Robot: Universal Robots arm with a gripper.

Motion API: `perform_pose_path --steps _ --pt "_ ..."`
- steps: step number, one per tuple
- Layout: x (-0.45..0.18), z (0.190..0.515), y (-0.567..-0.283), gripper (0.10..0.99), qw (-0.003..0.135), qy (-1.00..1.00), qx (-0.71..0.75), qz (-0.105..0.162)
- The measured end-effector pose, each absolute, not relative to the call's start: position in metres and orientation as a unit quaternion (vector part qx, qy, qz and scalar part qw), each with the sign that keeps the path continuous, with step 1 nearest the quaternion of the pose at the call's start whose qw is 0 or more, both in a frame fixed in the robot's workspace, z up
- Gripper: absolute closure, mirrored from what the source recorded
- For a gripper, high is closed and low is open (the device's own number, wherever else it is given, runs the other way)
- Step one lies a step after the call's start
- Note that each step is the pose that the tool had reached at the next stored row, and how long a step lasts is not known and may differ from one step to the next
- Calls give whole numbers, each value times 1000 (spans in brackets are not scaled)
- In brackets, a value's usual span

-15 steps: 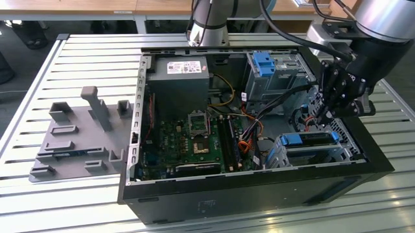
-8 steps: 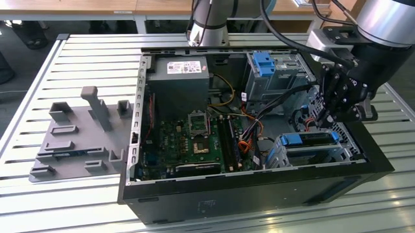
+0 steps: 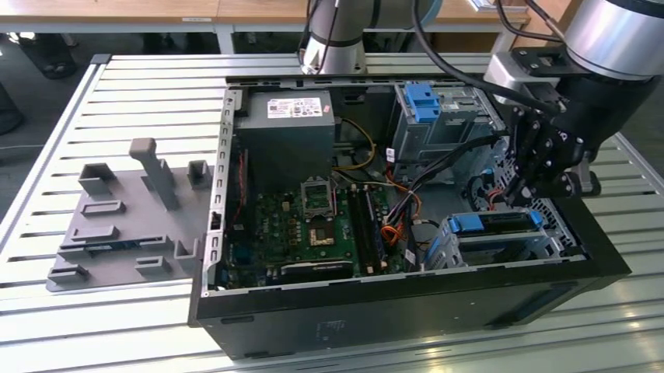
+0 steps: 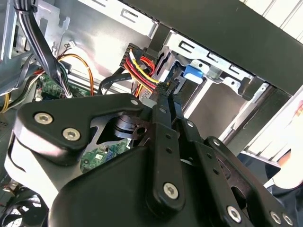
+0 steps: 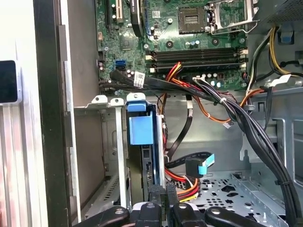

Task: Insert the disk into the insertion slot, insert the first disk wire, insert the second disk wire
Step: 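Insert the first disk wire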

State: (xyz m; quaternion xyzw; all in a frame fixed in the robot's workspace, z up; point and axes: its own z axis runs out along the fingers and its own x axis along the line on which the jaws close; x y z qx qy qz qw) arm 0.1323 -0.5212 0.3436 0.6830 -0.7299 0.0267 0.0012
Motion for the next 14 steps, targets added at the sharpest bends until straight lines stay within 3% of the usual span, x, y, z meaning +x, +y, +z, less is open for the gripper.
perform_pose_path --steps 14 --pt "127 339 -527 922 -3 -728 685 30"
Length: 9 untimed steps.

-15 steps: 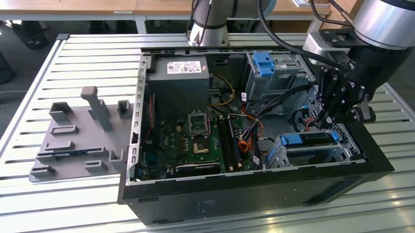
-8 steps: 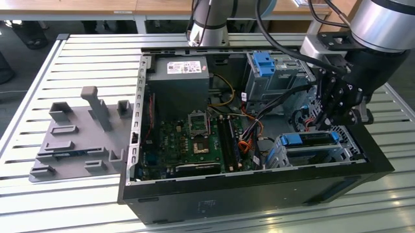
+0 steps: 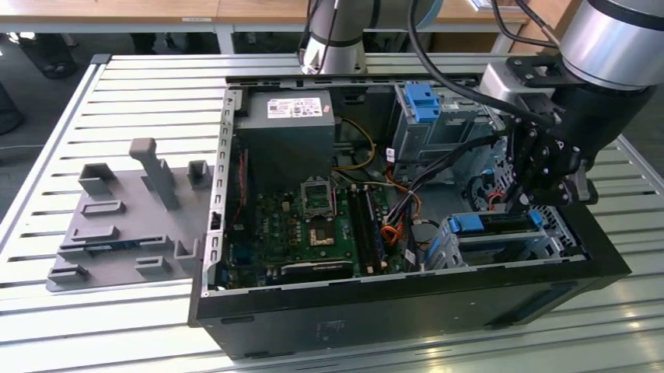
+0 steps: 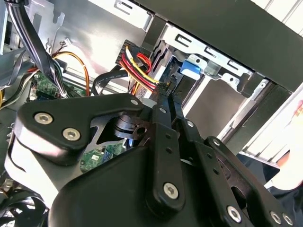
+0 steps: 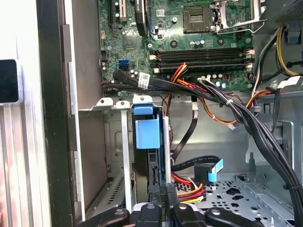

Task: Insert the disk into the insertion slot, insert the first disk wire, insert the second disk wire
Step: 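Insert the first disk wire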

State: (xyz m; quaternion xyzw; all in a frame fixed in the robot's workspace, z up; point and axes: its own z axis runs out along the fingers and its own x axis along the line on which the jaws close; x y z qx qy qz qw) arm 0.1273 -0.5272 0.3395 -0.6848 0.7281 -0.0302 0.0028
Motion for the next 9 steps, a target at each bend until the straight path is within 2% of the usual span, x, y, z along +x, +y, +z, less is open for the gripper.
perform_pose_path --steps 9 --pt "124 336 -529 922 8 724 -689 -35"
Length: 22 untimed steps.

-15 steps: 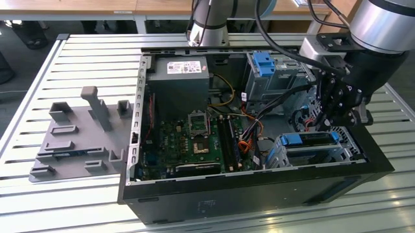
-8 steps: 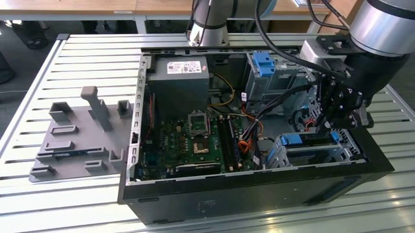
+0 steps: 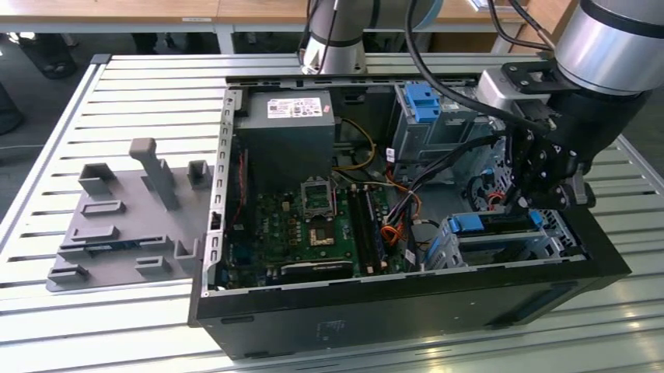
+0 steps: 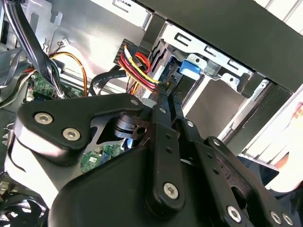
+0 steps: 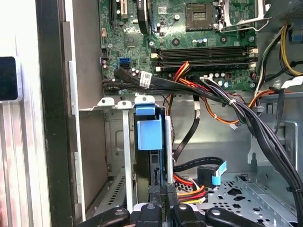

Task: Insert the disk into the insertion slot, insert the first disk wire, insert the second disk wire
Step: 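Insert the first disk wire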

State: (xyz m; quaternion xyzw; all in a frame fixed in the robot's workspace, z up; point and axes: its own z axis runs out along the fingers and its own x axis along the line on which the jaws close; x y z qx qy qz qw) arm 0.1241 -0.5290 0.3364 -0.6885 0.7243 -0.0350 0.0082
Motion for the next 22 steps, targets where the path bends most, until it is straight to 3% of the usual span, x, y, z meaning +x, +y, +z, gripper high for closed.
perform_pose_path --steps 22 --pt "123 332 -531 922 9 717 -696 -35"
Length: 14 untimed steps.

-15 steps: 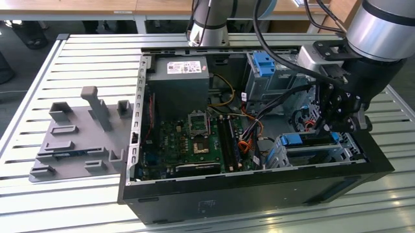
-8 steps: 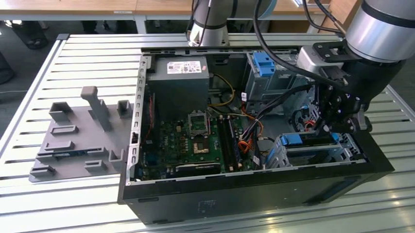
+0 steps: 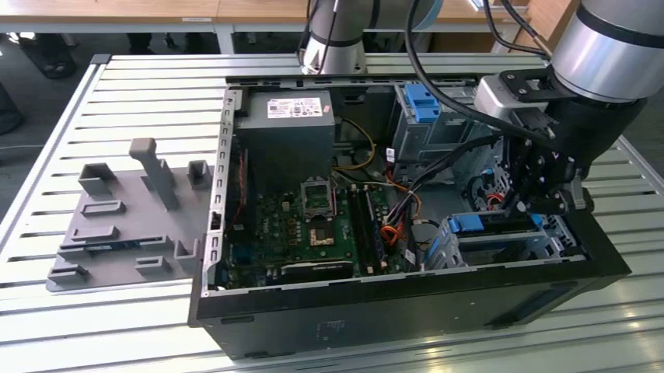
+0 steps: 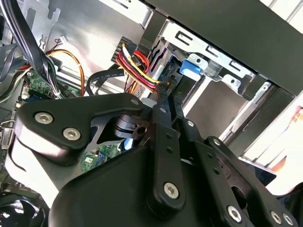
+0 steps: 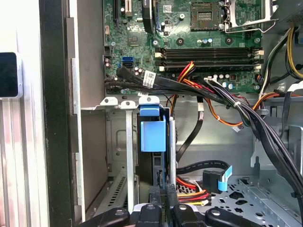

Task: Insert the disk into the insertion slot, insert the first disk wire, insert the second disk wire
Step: 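Insert the first disk wire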

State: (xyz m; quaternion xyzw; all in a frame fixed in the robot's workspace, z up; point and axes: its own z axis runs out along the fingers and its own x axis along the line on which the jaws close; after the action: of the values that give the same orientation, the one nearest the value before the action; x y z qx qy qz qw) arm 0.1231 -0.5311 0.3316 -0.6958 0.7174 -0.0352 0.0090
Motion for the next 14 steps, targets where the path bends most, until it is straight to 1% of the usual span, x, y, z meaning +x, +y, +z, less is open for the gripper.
perform_pose_path --steps 14 --pt "123 328 -531 922 9 717 -696 -35"
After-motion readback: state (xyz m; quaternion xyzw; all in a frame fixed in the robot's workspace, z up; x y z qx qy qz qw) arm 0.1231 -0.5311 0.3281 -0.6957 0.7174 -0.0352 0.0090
